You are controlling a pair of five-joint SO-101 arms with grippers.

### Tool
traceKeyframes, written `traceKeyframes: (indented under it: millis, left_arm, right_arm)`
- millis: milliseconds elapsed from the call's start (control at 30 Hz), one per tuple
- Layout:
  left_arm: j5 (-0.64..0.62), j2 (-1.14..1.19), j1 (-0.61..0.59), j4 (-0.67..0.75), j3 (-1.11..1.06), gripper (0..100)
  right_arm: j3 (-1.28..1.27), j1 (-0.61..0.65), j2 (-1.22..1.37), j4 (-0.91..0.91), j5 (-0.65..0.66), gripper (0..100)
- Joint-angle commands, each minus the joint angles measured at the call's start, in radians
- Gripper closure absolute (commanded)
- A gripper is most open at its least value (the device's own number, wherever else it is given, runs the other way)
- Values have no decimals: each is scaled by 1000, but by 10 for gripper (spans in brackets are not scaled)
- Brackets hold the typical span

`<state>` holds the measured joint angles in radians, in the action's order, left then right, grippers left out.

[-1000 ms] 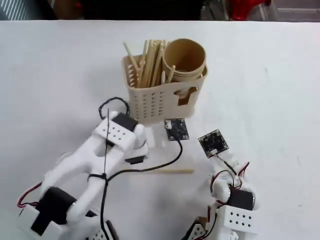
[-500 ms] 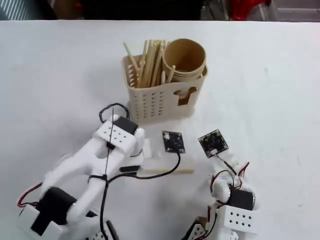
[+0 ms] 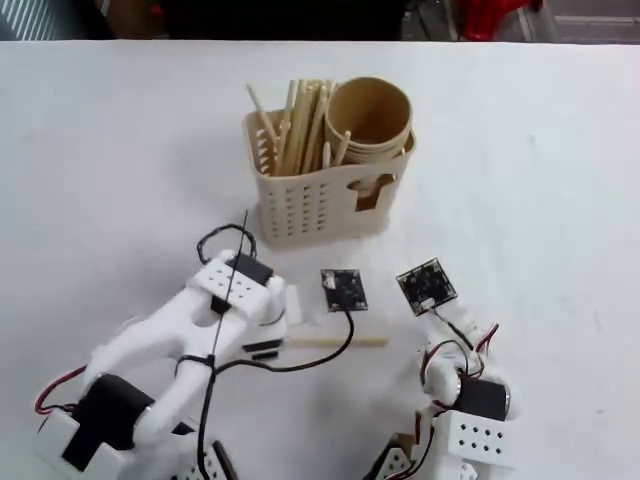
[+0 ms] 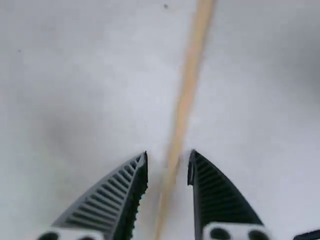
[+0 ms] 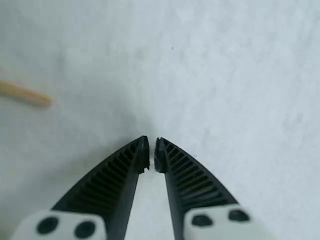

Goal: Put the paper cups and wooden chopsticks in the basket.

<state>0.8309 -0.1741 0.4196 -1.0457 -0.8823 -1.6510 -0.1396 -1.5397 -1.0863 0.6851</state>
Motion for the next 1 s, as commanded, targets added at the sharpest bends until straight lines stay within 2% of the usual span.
traceKeyframes:
  millis: [0, 167, 367, 633, 800, 967]
  left_arm:
    - [-20, -24, 12, 60, 11, 835]
    - [-23, 15, 21, 124, -2, 839]
    - [-25, 35, 39, 104, 20, 981]
    - [-120, 27, 13, 101, 48, 976]
    - [-170, 25, -64, -32, 189, 976]
    - [-180, -53, -19, -224, 305, 977]
  right_arm:
    - [8, -2, 5, 16, 2, 960]
    - [8, -2, 5, 16, 2, 960]
    - [8, -2, 5, 16, 2, 960]
    - [8, -2, 5, 16, 2, 960]
    - [8, -2, 5, 16, 2, 960]
    - [8, -2, 5, 16, 2, 960]
